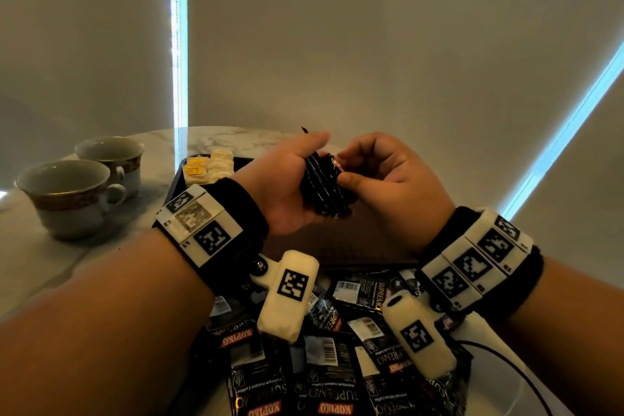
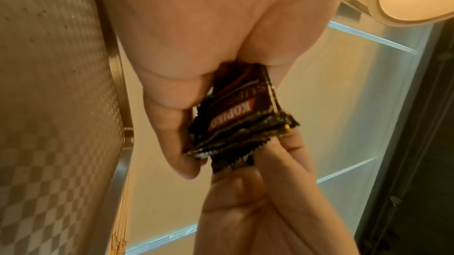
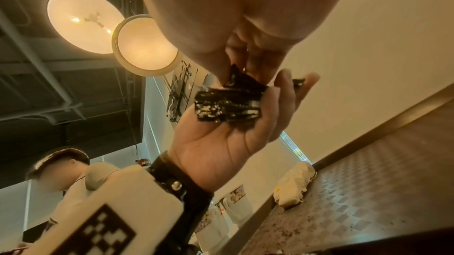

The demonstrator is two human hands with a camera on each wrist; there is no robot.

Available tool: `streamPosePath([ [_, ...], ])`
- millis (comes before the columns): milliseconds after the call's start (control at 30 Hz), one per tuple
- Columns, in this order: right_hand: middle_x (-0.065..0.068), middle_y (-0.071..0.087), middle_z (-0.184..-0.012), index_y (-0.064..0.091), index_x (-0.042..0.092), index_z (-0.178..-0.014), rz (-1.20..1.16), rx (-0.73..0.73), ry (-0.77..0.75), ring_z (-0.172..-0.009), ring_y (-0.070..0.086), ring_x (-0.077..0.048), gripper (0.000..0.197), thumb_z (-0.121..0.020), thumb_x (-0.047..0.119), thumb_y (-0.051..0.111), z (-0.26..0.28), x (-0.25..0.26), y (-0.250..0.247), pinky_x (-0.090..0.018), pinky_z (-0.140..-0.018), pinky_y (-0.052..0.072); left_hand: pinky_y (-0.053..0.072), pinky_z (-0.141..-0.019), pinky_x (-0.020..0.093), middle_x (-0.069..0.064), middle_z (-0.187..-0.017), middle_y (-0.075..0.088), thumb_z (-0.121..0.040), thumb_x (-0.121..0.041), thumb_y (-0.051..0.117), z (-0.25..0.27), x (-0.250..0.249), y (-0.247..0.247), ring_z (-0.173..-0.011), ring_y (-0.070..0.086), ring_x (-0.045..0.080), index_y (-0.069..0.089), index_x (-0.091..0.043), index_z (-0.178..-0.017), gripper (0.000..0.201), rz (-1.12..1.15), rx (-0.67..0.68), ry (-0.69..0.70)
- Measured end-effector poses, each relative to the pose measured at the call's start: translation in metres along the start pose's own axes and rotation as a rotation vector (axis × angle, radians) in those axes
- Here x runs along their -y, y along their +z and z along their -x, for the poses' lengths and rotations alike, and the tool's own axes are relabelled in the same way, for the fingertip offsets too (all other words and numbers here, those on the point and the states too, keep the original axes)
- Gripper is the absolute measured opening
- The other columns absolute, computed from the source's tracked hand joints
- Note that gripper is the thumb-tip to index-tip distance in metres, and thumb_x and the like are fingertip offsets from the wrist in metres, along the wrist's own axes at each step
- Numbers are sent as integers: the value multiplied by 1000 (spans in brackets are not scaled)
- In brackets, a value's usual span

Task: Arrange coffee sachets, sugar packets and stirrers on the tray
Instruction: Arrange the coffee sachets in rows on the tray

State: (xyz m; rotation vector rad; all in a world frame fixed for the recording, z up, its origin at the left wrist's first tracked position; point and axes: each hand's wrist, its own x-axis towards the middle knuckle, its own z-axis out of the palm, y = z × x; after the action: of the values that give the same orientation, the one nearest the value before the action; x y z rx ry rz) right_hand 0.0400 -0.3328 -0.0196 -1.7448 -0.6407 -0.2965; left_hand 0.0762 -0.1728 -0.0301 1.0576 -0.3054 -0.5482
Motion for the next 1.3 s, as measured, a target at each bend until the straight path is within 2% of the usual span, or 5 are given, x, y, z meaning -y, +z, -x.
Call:
streamPosePath([
  [267, -6, 69, -107, 58, 14, -98, 48, 98, 14, -101, 70, -23, 32, -76, -2, 75, 4, 9, -2, -37, -86, 59, 59, -75, 42, 16, -98, 68, -107, -44, 37, 5, 0, 4, -84, 68, 27, 63, -7, -112, 46, -66, -18, -6],
  [400, -12, 51, -129, 34, 24, -129, 313, 303, 182, -106, 68, -32, 100, -52, 20, 99, 6, 20, -7, -47, -83, 61, 61, -67, 32, 15, -91, 72, -104, -52, 36, 7, 6, 11, -81, 73, 26, 65, -2, -112, 59, -101, 92, -83],
  [833, 10, 67, -97, 62, 24, -110, 484, 171, 381, -91, 67, 0, 27, -86, 26, 74, 33, 36, -67, -24, -78, 58, 53, -91, 60, 3, -81, 67, -104, -44, 48, 8, -5, 8, -89, 67, 21, 56, -17, -91, 31, -59, -198, 112],
  [1033, 30, 60, -122, 62, 54, -118, 690, 594, 753, -108, 60, 7, 57, -63, 55, 79, 106, 26, -109, -30, -96, 50, 56, -86, 58, 6, -105, 65, -103, -48, 49, 7, -3, 3, -103, 67, 23, 55, -21, -108, 28, -61, -201, 102],
  [1300, 14, 42, -150, 40, 40, -147, 994, 537, 611, -133, 41, -4, 77, -83, 21, 79, 115, -7, -112, -25, -110, 36, 55, -86, 49, 4, -96, 62, -101, -49, 50, 2, 5, 4, -102, 64, 22, 51, -23, -100, 26, -75, -258, 59],
])
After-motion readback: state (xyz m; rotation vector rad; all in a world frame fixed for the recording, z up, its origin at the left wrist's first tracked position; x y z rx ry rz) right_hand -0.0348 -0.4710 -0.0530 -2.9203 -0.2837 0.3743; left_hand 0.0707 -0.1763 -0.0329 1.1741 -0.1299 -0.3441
